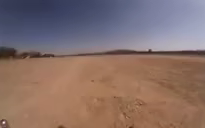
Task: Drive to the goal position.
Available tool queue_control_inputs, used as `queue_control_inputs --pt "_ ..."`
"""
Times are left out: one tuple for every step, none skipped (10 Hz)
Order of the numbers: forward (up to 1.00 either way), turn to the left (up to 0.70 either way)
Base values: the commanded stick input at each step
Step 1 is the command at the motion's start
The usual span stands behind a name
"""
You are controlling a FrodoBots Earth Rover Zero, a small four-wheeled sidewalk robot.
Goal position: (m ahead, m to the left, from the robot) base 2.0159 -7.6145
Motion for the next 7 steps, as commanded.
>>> queue_control_inputs --pt "1.00 -0.27" --pt "1.00 -0.27" --pt "1.00 -0.27" --pt "1.00 -0.27" --pt "1.00 -0.27" --pt "1.00 -0.27" --pt "1.00 -0.27"
